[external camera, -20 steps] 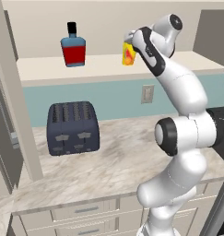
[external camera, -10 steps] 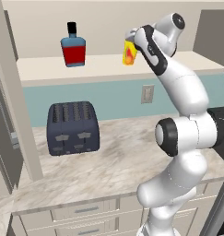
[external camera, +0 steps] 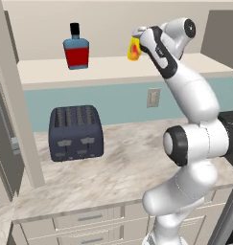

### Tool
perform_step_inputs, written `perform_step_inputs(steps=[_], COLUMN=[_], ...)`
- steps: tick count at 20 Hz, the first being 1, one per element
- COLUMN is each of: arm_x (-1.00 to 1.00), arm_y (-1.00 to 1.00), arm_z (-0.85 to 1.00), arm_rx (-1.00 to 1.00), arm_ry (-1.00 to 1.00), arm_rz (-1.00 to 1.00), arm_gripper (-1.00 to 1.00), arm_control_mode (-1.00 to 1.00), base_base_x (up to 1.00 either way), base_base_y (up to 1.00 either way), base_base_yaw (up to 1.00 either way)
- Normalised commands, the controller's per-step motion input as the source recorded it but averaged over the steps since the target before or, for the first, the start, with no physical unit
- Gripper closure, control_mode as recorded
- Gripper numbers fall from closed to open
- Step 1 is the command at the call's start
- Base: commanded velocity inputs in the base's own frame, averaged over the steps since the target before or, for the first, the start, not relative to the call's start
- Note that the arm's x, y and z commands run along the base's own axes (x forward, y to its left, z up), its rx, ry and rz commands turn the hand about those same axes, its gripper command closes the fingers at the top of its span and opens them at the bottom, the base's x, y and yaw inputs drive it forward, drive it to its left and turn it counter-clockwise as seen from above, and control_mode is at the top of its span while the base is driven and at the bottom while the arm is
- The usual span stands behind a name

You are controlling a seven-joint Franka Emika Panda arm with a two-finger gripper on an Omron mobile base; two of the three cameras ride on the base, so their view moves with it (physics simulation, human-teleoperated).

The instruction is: Open the cabinet directly in front. Then move the liquor and the cup to the dining counter with the jar on it.

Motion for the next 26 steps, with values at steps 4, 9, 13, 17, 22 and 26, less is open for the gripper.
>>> perform_step_inputs(steps=[4,9,13,17,22,26], arm_x=[0.0,-0.71,-1.0,-1.0,-1.0,-1.0], arm_y=[0.0,0.0,-0.04,-0.17,-0.27,-0.18], arm_z=[0.0,0.16,0.4,0.19,0.0,-0.22], arm_rx=[0.0,0.01,0.03,0.02,0.03,0.03], arm_ry=[0.0,-0.11,-0.15,-0.13,-0.02,0.12], arm_rz=[0.0,0.0,0.0,0.0,0.0,0.0], arm_gripper=[1.0,1.0,1.0,1.0,1.0,1.0], arm_control_mode=[-1.0,-1.0,-1.0,-1.0,-1.0,-1.0], base_base_x=[0.0,0.0,0.0,0.0,0.0,0.0], base_base_y=[0.0,0.0,0.0,0.0,0.0,0.0], base_base_yaw=[0.0,0.0,0.0,0.0,0.0,0.0])
